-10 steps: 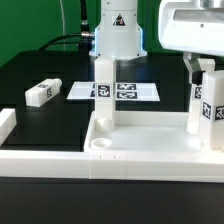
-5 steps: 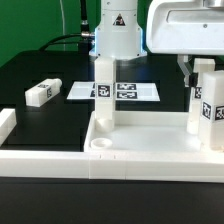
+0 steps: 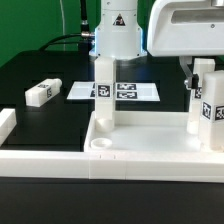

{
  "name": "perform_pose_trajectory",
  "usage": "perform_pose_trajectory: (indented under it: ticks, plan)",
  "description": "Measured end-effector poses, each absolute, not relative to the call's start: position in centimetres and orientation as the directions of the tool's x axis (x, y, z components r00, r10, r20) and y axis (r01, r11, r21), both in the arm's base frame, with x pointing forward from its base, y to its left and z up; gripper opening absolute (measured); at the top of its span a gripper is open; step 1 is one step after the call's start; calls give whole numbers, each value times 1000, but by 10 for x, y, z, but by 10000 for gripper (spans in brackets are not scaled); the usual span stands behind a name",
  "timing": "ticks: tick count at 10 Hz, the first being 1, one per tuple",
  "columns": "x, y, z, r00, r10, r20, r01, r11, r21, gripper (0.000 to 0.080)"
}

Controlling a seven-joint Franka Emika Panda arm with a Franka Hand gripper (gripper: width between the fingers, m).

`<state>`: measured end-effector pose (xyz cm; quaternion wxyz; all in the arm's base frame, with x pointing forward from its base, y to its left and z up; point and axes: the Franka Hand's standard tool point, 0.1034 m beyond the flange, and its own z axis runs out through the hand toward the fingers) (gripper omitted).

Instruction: Assemble desk

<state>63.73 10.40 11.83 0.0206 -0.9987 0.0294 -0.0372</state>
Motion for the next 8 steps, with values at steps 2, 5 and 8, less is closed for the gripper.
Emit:
perform_pose_trajectory:
  ticks: [2,5,8]
  plan:
    - [638,103,118,996,46,81,48,-999,-20,649]
    - [638,101,118,987,141,80,141,-990,1,388]
    - [638,100,118,990,120,80,120,-993,0,288]
